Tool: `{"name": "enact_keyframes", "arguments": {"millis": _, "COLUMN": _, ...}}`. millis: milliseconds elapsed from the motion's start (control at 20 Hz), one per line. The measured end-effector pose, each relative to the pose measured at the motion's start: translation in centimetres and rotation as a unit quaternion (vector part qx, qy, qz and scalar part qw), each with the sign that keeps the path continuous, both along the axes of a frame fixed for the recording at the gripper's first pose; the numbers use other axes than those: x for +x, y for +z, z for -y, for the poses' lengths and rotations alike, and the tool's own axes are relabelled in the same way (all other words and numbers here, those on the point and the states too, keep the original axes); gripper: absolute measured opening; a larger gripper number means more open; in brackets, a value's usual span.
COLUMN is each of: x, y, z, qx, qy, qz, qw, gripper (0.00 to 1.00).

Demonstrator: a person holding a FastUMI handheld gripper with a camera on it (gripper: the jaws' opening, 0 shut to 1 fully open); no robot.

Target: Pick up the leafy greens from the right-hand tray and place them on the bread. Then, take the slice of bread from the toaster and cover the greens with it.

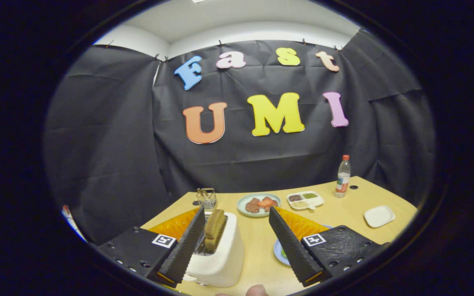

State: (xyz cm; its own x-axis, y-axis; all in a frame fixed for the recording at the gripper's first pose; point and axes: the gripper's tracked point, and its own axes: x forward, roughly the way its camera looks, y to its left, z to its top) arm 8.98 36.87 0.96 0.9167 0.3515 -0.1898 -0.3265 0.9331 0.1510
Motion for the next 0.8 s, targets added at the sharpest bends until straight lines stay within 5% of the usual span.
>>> {"name": "enact_keyframes", "arguments": {"millis": 300, "x": 1.7, "y": -4.9, "z": -4.3, "qx": -0.063, "qy": -0.020, "qz": -0.048, "qw": 0.997, "gripper": 0.95}}
{"name": "enact_keyframes", "arguments": {"millis": 800, "x": 3.2, "y": -7.9, "z": -5.7, "qx": -0.065, "qy": -0.037, "qz": -0.106, "qw": 0.992, "gripper": 0.17}}
